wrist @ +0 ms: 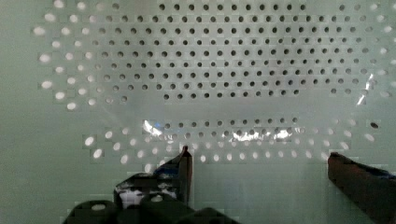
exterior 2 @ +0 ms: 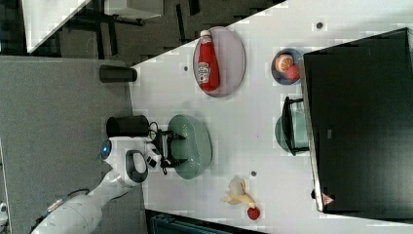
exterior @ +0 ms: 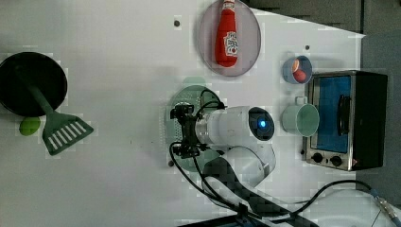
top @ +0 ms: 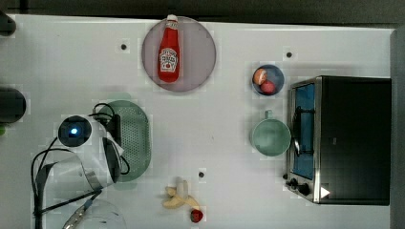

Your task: Drag strainer right to left.

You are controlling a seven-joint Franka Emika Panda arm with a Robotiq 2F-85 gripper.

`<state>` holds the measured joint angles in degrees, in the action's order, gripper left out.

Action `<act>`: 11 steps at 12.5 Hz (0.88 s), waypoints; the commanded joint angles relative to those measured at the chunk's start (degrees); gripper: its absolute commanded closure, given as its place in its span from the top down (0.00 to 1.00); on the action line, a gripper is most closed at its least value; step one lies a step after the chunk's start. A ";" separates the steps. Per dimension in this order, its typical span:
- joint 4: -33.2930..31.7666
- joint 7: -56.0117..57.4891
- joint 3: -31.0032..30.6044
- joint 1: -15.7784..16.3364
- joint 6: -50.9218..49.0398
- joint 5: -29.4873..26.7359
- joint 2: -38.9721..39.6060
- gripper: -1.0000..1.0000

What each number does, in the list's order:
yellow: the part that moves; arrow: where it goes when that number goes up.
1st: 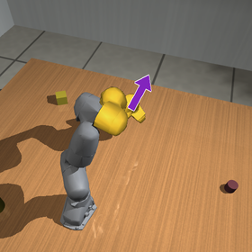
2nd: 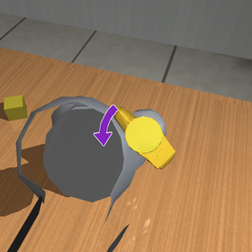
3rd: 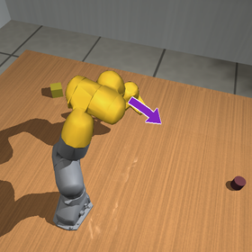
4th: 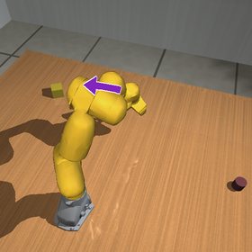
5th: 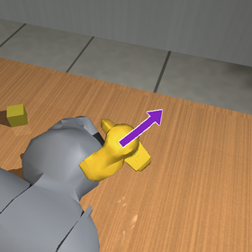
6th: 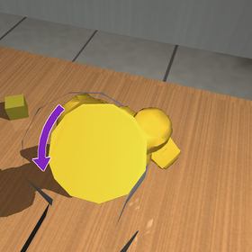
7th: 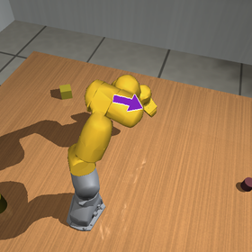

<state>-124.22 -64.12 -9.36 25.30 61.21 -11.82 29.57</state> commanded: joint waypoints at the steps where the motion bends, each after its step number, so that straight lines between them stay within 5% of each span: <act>1: 3.21 -3.99 0.87 3.27 -0.76 -1.85 1.41 1.00; 11: 11.99 -8.01 0.87 8.67 -0.64 -5.00 6.89 1.00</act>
<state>-113.42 -69.05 -7.62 32.76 61.66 -16.81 37.74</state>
